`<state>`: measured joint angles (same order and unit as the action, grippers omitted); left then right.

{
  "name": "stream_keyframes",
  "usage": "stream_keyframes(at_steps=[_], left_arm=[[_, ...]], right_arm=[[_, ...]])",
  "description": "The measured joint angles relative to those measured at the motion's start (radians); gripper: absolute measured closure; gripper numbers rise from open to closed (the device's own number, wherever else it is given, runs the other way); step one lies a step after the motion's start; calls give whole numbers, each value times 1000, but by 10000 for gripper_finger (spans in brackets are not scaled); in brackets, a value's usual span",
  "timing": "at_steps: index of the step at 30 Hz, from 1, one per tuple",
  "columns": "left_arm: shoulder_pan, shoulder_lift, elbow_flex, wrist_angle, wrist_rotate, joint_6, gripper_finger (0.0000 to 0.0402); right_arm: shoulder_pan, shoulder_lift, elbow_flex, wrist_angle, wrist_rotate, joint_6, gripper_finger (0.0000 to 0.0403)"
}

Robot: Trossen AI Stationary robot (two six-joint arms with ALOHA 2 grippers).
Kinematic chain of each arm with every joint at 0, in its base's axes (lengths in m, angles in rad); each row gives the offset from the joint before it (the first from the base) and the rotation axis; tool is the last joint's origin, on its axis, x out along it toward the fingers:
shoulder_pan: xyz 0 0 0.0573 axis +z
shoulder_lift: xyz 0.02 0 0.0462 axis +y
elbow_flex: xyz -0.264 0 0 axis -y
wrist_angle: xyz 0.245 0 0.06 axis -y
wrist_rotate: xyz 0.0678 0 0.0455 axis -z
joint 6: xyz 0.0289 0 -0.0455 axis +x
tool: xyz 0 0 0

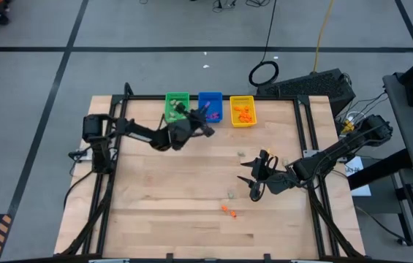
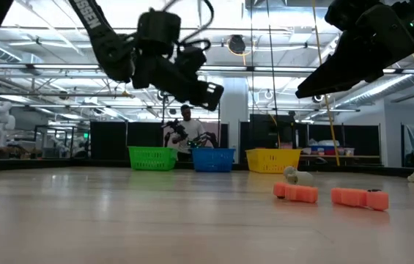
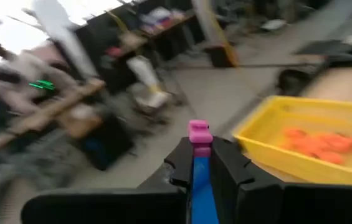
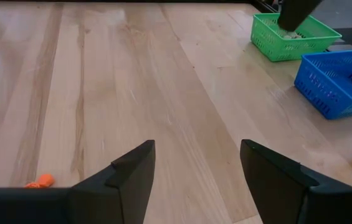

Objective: Sort Halloween decoration
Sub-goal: Put the purple skeleton toy into the blue bin

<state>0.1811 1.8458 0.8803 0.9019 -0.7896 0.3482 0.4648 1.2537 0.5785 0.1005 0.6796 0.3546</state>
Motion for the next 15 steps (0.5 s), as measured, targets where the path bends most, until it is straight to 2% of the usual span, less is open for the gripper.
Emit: stream_keyframes(at_steps=[4,10,15], left_arm=[[63,0,61,-207,170,-173,372],[124,0,161,-475,201,-331,372],[167,0,197,-592,303,-425,372]], right_arm=[[0,0,0,0,2,-1,181],[0,0,0,0,3,0,181],[0,0,0,0,4,0,181]])
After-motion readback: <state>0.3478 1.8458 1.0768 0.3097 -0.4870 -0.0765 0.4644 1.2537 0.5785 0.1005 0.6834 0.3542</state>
